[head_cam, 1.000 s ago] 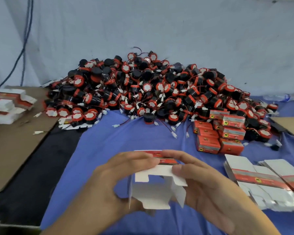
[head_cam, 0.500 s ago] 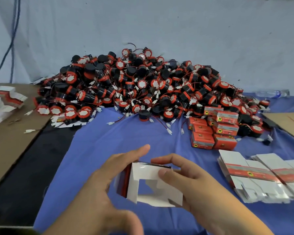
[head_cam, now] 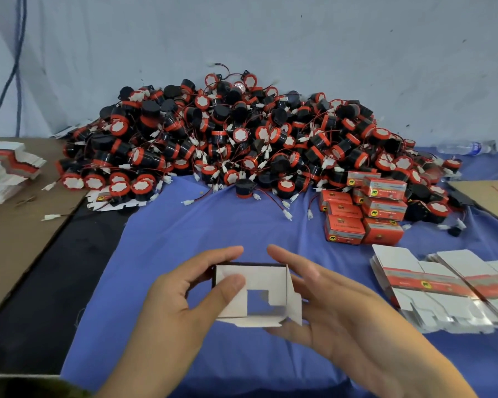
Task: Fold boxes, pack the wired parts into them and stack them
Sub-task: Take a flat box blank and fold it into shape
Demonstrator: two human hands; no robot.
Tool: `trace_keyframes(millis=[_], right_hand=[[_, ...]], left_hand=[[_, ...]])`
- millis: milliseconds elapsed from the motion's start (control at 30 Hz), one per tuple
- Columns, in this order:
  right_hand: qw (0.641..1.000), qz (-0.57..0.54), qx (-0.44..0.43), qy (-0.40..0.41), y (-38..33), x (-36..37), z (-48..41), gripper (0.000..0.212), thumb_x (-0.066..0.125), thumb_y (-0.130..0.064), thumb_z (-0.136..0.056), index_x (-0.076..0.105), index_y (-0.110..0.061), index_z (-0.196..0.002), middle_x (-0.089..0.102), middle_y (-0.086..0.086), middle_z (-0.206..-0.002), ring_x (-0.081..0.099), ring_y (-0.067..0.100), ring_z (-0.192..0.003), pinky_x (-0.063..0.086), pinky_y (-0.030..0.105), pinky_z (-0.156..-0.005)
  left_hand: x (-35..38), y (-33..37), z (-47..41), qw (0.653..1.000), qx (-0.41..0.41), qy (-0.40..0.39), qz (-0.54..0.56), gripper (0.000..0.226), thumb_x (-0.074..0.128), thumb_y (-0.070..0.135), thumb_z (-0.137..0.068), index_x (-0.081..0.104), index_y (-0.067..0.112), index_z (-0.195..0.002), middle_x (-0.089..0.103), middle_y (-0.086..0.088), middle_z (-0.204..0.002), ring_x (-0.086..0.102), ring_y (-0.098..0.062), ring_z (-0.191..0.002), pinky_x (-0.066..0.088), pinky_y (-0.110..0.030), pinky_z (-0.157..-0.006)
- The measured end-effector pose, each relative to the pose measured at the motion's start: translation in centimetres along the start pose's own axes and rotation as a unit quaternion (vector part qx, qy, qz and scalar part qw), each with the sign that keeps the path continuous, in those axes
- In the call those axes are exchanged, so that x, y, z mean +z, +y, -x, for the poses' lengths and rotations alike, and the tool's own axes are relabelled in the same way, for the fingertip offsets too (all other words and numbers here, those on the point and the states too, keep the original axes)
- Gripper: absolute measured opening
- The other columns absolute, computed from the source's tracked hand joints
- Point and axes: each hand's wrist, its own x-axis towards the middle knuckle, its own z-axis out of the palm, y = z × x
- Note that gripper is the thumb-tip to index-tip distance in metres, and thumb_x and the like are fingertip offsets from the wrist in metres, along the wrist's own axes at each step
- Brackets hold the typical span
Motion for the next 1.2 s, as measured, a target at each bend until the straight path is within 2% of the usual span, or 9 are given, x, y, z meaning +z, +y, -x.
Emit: trace_keyframes(millis=[133,400,533,600,667,767,867,1000,1200], right_hand=[[0.999,0.013,-0.044,-0.028,1.1,-0.6,-0.1,0.051,0.067,-0.019,-0.096,0.053,-0.025,-0.145,0.055,0.009,-0.147,0.055,0.032,-0.133,0.050,0.048,-0.103],[0.938,0.201,-0.203,0.195,3.9,1.2,-1.5,0.046,0.084,-0.040,-0.078,0.052,-0.033,-0.111,0.073,0.007,-0.103,0.075,0.025,-0.084,0.057,0.033,-0.060],[0.914,0.314,-0.215,0.139,3.6,1.0,-0.5,0.042,0.061,-0.065,-0.087,0.060,-0.023,-0.095,0.068,-0.004,-0.091,0.066,0.018,-0.082,0.060,0.036,-0.068],[0.920,0.337,-0.181,0.079,3.4,0.9,0.2,0.042,0.060,-0.061,-0.090,0.065,-0.023,-0.107,0.067,-0.005,-0.108,0.064,0.038,-0.093,0.057,0.057,-0.083],[0.912,0.362,-0.181,0.062,3.5,0.9,0.6,0.041,0.070,-0.052,-0.087,0.065,-0.023,-0.115,0.062,-0.003,-0.134,0.066,0.031,-0.105,0.058,0.045,-0.088],[0.912,0.312,-0.240,0.112,4.0,1.8,0.6,0.038,0.079,-0.039,-0.082,0.062,-0.022,-0.111,0.066,0.004,-0.127,0.065,0.026,-0.102,0.061,0.044,-0.075],[0.942,0.159,-0.238,0.173,4.6,2.6,0.3,0.063,0.088,-0.021,-0.067,0.055,-0.036,-0.118,0.070,0.006,-0.113,0.068,0.027,-0.101,0.061,0.051,-0.065],[0.942,0.133,-0.236,0.199,4.1,3.4,0.1,0.055,0.080,-0.001,-0.063,0.069,-0.030,-0.109,0.071,0.006,-0.107,0.070,0.024,-0.094,0.061,0.043,-0.062],[0.936,0.145,-0.236,0.219,4.8,4.4,-0.7,0.051,0.080,-0.003,-0.062,0.067,-0.030,-0.103,0.073,0.005,-0.099,0.072,0.023,-0.091,0.060,0.038,-0.061]], left_hand=[[0.2,-0.1,0.3,1.000,0.022,0.005,-0.014,0.033,0.071,0.048,-0.076,0.069,0.055,-0.109,0.070,0.026,-0.113,0.062,0.006,-0.112,0.049,-0.023,-0.092],[1.8,0.3,0.6,0.991,0.112,0.044,-0.059,0.027,0.070,0.047,-0.083,0.070,0.048,-0.110,0.069,0.023,-0.119,0.062,0.000,-0.115,0.046,-0.007,-0.086],[1.7,-0.5,0.8,0.994,0.048,0.100,0.014,0.028,0.071,0.046,-0.077,0.073,0.050,-0.105,0.072,0.017,-0.112,0.068,-0.005,-0.093,0.053,-0.028,-0.080],[1.5,-0.4,0.9,0.991,0.036,0.126,0.014,0.029,0.070,0.048,-0.076,0.073,0.052,-0.104,0.073,0.012,-0.105,0.063,-0.020,-0.077,0.052,-0.034,-0.070],[1.4,-0.1,1.1,0.990,0.041,0.134,0.014,0.029,0.073,0.052,-0.075,0.074,0.051,-0.104,0.073,0.008,-0.104,0.061,-0.026,-0.077,0.051,-0.035,-0.067],[1.7,0.3,1.5,0.990,0.067,0.123,0.014,0.031,0.069,0.056,-0.074,0.074,0.046,-0.103,0.073,0.009,-0.111,0.067,-0.023,-0.082,0.055,-0.043,-0.061],[2.1,0.7,1.7,0.986,0.126,0.107,0.022,0.022,0.067,0.044,-0.082,0.073,0.040,-0.102,0.071,0.012,-0.115,0.066,-0.012,-0.112,0.059,-0.039,-0.078],[3.1,0.8,2.5,0.976,0.191,0.108,-0.001,0.025,0.050,0.046,-0.099,0.069,0.037,-0.113,0.067,0.017,-0.121,0.058,-0.015,-0.125,0.050,-0.024,-0.095],[4.6,0.1,3.3,0.972,0.171,0.155,0.045,0.042,0.066,0.011,-0.086,0.067,0.039,-0.117,0.065,0.002,-0.122,0.059,-0.036,-0.121,0.059,-0.049,-0.084]])
